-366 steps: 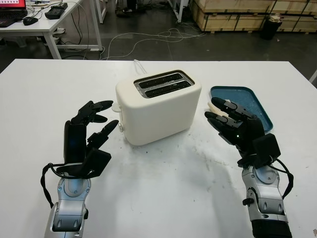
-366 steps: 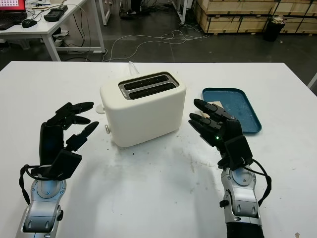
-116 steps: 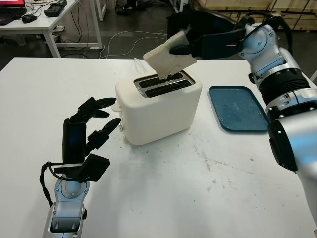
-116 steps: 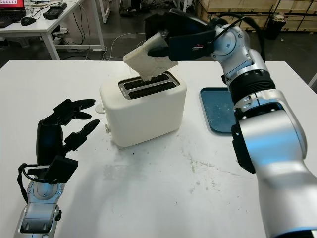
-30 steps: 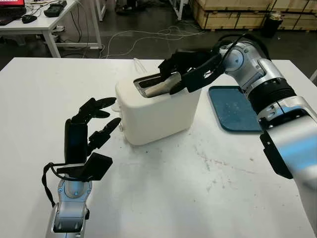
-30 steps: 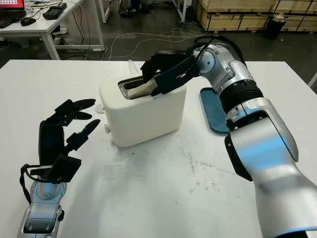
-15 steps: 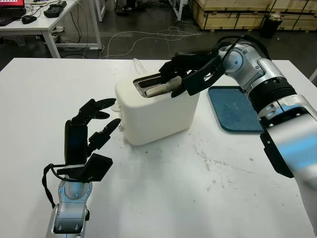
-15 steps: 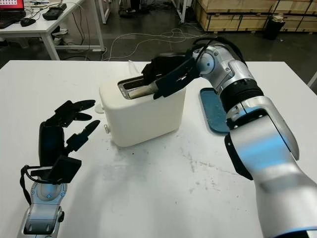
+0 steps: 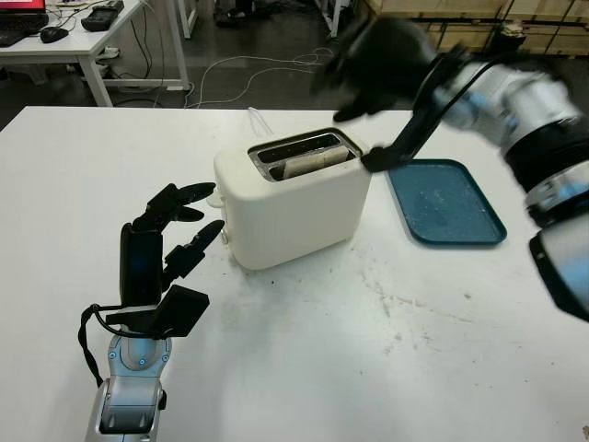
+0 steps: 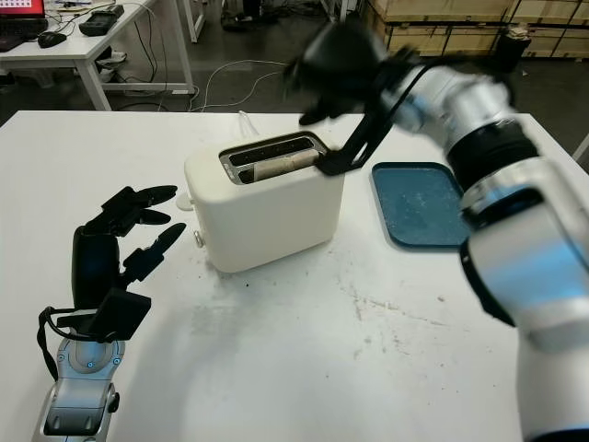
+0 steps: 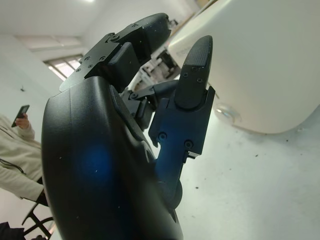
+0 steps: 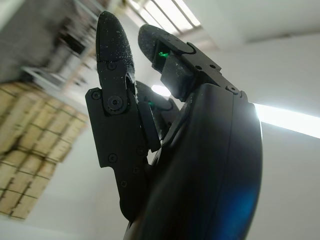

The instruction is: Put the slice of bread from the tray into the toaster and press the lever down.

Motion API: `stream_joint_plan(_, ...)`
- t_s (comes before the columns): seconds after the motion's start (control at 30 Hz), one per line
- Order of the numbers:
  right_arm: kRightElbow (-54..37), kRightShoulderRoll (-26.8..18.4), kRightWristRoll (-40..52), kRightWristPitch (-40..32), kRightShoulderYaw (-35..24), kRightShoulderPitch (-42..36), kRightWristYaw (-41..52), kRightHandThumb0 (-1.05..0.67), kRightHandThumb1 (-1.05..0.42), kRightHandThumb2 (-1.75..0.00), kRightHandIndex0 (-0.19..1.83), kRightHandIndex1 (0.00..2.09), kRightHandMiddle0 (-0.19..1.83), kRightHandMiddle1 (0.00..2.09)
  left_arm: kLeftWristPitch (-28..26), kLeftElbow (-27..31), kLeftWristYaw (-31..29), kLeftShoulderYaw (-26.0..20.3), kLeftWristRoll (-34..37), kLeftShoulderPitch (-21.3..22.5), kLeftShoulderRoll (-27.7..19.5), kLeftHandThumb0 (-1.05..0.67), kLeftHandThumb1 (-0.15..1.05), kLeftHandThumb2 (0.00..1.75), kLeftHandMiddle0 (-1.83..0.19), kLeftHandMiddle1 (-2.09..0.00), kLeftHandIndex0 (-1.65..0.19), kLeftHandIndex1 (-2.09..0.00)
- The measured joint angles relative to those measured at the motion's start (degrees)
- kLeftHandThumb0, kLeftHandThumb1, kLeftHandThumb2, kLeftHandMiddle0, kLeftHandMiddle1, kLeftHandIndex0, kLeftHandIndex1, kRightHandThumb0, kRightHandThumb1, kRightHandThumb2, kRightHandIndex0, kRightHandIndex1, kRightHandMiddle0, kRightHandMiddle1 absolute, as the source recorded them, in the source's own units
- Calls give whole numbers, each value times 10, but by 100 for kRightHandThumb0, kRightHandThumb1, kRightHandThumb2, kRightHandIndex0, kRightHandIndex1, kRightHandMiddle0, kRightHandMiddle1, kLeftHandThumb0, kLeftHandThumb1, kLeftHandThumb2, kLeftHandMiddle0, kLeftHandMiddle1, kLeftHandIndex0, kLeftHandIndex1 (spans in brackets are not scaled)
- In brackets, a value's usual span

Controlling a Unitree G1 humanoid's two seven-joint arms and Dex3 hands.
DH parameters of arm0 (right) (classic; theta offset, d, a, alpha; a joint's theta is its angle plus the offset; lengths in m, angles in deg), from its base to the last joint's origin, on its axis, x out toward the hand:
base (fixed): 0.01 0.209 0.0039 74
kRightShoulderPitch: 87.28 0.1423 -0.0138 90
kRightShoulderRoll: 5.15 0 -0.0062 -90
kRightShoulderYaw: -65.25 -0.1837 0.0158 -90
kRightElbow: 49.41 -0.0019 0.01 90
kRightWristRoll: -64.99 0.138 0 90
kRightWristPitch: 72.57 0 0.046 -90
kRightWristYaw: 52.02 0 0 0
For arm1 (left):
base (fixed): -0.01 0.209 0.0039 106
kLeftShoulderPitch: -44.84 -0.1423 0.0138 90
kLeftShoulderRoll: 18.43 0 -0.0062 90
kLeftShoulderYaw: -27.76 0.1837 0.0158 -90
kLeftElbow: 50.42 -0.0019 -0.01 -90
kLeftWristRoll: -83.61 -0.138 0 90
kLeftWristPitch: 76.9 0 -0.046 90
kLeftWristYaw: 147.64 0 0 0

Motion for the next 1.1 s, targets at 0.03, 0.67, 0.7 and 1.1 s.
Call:
stream_joint_plan(0.03,4,-2,0,0,0,1,-8,-64,-92,-21,82,13,88,3,0,0,0,0,0,0,0,-28,92,9,-49,-125,-66,-55)
stream_joint_plan(0.67,-141,105,566,71,-275,-432,298,-51,-92,-5,95,14,90,0,7,-16,1,-40,-3,31,-63,-29,91,4,-54,-120,-69,-56)
stream_joint_plan(0.7,-157,116,587,67,-284,-455,310,-53,-92,-6,95,14,90,0,7,-17,1,-45,-3,39,-71,-29,91,3,-56,-118,-70,-55)
stream_joint_plan(1.1,-388,183,631,-22,-349,-695,309,-52,-92,-9,93,11,90,0,46,-49,16,-78,-76,114,-173,-17,80,0,-91,-112,-99,-35)
